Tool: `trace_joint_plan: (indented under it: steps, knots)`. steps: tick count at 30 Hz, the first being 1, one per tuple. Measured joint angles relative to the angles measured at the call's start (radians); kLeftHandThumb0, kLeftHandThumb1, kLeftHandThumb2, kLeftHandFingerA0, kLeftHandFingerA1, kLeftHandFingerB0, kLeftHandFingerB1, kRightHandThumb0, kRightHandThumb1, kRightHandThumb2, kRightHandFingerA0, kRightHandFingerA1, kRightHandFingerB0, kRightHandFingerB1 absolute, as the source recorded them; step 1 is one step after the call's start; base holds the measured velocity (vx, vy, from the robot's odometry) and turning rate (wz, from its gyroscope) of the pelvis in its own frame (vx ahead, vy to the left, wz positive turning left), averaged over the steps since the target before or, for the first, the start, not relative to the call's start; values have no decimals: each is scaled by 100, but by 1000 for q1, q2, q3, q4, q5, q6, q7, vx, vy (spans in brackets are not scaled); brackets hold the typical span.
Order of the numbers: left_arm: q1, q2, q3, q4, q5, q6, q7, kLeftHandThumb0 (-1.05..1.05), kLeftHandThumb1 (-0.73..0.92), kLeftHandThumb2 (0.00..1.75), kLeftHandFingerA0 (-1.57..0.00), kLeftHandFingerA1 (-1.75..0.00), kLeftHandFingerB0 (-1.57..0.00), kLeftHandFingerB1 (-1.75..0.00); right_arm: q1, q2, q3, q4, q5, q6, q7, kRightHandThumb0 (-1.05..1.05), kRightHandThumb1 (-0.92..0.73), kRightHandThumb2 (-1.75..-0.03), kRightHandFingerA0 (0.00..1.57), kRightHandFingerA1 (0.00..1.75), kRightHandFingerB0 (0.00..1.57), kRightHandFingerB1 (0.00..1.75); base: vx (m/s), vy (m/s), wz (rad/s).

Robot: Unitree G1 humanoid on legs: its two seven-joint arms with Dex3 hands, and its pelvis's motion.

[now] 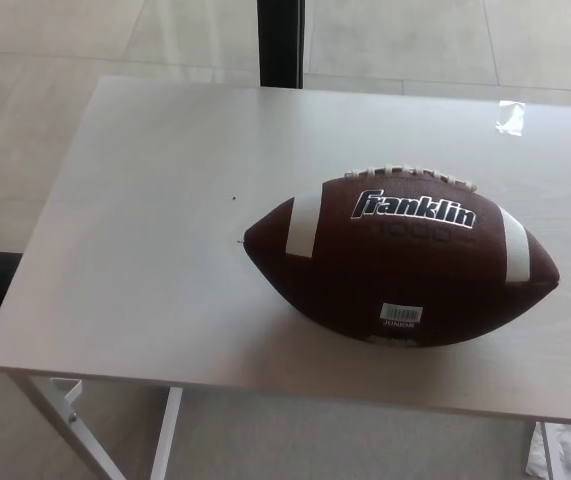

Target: The robot uses both its hands to grab the left and right ends of a football kept in the middle of the desk infront of it, lifts it up and places it in the palm of a person

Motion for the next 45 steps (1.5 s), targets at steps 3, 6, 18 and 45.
trace_joint_plan:
  steps: [3,6,18,45]
  knots:
    - [-3,5,76,-6,-44,3,-26,-89,79,64,-45,-106,-11,-66,-13,-3,-77,5,37,-2,13,-73,-55,-92,31,56,16,43,0,0,0]
    - [-7,4,138,-35,-79,6,-38,-85,85,66,-45,-102,-8,-65,-32,-3,-156,5,77,4,22,-80,-76,-64,39,45,11,27,0,0,0]
    - [-139,5,275,-397,-182,19,-23,-98,76,64,-82,-49,-56,-53,-155,-4,-365,-203,212,57,26,-92,-74,-63,39,42,22,30,0,0,0]
    - [-624,-241,-381,-1042,-179,287,111,-86,92,74,-22,-48,-10,-32,-332,312,30,-921,282,265,-40,-82,-82,-65,45,41,31,31,0,0,0]
